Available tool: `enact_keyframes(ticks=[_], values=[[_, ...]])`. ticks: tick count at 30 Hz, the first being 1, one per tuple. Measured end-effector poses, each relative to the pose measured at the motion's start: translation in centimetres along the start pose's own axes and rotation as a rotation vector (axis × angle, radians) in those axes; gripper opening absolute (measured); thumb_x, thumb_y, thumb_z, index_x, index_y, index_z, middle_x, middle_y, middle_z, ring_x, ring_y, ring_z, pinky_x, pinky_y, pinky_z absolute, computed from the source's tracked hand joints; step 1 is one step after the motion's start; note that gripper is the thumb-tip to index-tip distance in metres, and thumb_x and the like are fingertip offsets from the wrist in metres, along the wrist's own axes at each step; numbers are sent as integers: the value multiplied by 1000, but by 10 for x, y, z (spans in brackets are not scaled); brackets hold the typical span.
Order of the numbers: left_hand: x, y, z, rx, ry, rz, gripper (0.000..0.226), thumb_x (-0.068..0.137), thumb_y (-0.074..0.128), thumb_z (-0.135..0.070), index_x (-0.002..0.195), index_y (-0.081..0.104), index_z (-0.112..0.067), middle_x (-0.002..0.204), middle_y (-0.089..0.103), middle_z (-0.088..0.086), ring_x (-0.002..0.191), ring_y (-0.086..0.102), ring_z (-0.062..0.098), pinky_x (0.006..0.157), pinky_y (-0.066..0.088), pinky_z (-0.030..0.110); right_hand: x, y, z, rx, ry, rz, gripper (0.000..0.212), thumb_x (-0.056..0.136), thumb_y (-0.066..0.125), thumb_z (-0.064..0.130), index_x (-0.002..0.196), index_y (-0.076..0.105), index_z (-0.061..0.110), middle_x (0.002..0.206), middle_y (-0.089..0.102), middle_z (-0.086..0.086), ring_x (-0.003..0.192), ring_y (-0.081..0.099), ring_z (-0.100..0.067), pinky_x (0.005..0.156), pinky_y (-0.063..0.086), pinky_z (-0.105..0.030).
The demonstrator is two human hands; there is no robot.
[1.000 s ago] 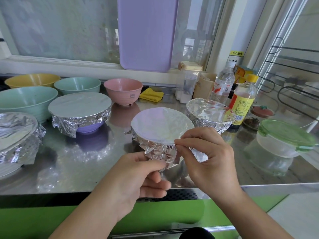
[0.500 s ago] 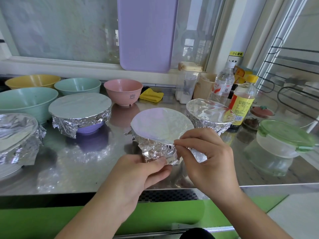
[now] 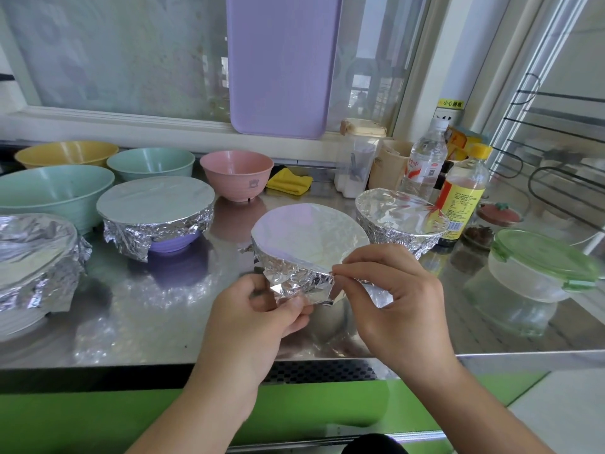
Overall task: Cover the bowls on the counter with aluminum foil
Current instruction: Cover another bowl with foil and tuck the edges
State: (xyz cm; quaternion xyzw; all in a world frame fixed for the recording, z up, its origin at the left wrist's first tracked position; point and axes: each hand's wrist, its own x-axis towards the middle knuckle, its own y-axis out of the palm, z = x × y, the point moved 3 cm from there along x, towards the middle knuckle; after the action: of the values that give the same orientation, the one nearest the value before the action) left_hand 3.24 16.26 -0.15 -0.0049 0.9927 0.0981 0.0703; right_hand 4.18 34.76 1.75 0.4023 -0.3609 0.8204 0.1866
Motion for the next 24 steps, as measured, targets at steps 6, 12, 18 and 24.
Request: enact_keyframes(ticks=[6,12,18,24], values=[[-1,-9,-7,-70,20,27,15,96,71,-8,108,69,2,94,80,15,88,79,30,82,65,35,0,1,-2,9,5,-2,16,85,85,4,92,85,18,99,73,9,99,70,-15,82,56,-35],[11,-16,-1,182,116,-58,9,95,71,0,90,63,1,83,80,6,74,79,24,77,61,42,1,2,-2,9,9,3,14,86,84,5,92,85,17,99,72,8,99,70,-15,84,54,-31],[22,-12,3,364,241,-109,19,90,78,-3,82,63,-11,75,77,4,66,77,19,71,64,47,3,1,-3,7,33,57,8,89,82,15,94,84,21,104,70,9,104,69,-15,85,53,-30],[16,-17,-2,636,351,-207,42,77,90,-27,94,52,-33,84,68,-14,73,67,-2,69,56,24,6,1,-2,-6,38,50,6,88,82,19,93,85,21,104,70,8,104,68,-14,86,52,-26]])
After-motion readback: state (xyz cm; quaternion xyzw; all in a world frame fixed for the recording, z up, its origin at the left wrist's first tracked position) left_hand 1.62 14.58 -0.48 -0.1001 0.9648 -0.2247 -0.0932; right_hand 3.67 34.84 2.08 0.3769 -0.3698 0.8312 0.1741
